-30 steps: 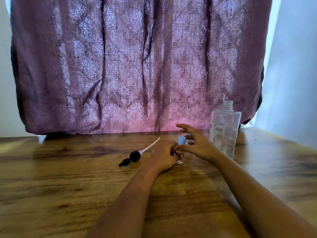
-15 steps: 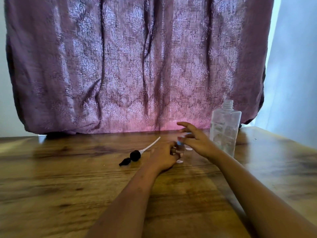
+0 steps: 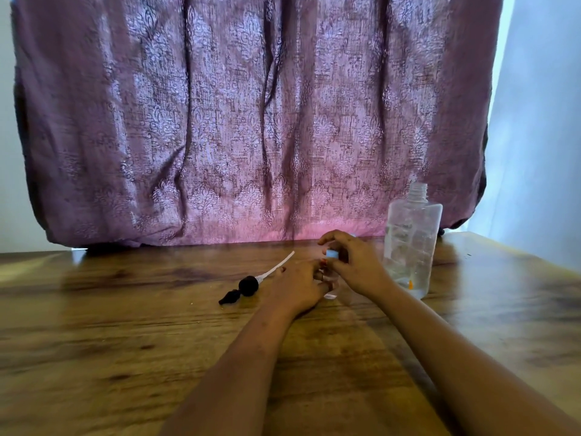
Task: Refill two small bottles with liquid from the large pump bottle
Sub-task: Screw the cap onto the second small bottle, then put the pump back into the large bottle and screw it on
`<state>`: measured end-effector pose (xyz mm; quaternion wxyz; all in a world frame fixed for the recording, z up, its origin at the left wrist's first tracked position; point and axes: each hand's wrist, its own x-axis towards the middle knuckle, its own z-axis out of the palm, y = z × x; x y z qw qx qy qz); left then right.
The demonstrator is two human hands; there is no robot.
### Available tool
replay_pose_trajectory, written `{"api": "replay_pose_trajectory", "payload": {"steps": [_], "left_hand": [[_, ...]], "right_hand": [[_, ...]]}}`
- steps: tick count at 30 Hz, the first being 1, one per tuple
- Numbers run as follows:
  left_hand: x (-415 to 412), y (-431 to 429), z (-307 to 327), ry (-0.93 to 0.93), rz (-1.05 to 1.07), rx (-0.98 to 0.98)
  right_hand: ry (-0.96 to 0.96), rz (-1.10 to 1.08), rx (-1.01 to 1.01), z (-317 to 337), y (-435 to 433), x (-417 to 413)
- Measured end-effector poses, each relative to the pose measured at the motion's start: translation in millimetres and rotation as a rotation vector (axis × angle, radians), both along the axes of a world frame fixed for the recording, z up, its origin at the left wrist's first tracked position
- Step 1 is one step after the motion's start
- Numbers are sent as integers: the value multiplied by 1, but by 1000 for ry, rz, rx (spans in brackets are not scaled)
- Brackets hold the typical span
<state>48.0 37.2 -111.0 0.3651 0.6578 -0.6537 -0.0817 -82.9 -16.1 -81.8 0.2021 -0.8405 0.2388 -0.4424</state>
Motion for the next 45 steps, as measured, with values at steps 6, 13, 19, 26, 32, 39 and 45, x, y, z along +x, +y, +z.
{"api": "replay_pose_trajectory", "payload": {"steps": [6,13,19,26,32,39,45], "left_hand": [[12,4,5,-255,160,52],[35,9,7,-398,641,205],[42,7,5,-169,589,-12],[-16,22,62,920,30,-201],[-44,38,75,952,-288,-171],[-15,23,49,620,16,-349],[-10,8,-3,336,96,-21]], "right_hand": [[82,16,67,-3,-6,-9],[60,95,207,1,-10,-22],[-51,-45,-106,6,-9,-17],[197,-180,-617,6,2,-12],[-2,-153,-521,13,7,-14],[-216,-133,-330,19,-2,-20],[-494,168,-66,23,10,-25]]}}
